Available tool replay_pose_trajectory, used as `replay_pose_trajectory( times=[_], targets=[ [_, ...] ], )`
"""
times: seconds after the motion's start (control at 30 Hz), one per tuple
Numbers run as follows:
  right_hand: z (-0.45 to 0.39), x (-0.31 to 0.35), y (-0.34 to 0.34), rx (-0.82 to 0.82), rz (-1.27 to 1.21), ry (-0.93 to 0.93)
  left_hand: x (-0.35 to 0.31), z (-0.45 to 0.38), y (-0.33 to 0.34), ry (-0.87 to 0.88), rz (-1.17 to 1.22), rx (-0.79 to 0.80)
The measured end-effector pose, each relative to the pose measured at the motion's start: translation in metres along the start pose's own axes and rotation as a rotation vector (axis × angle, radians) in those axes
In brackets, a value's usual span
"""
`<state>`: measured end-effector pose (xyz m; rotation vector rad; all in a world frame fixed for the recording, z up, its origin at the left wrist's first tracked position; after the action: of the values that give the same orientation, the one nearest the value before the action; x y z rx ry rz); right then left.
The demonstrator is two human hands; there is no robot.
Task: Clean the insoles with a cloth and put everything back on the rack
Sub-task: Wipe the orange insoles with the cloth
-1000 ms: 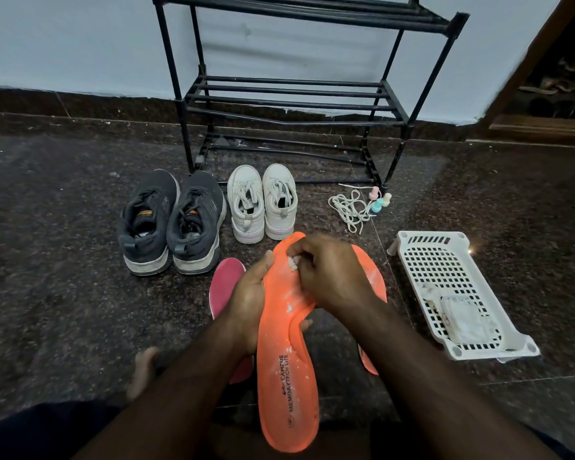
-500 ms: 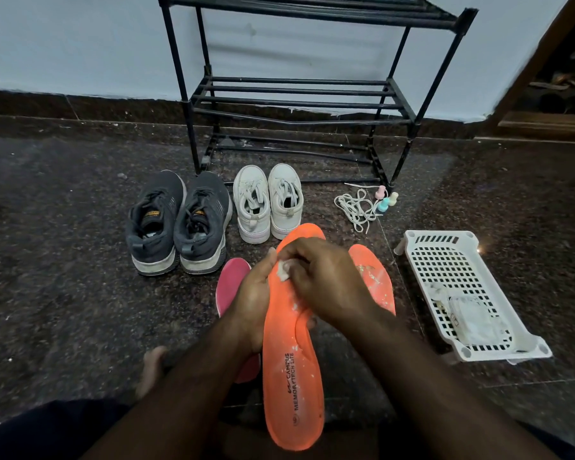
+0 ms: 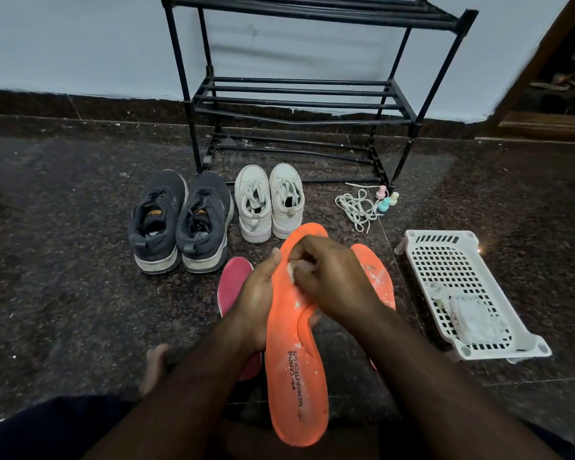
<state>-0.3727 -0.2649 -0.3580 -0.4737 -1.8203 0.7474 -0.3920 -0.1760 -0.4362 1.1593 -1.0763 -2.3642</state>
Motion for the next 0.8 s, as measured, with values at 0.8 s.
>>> replay_pose_trajectory(
  times=[0.8],
  targets=[
    [-0.008,-0.009,-0.014,-0.042,0.06,0.046,0.002,0.0,-0.009,-0.034,0.019,-0.051]
  ],
)
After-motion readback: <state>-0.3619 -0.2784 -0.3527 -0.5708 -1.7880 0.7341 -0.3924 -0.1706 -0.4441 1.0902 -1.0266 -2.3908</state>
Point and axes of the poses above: each hand's wrist, its own z-axis away from the middle knuckle, its own y-axis out of the palm, x = y × z, the point moved 5 cm from there along -z, towards the middle knuckle, and after that the axes turned 5 degrees about -z, right-handed, at the moved point
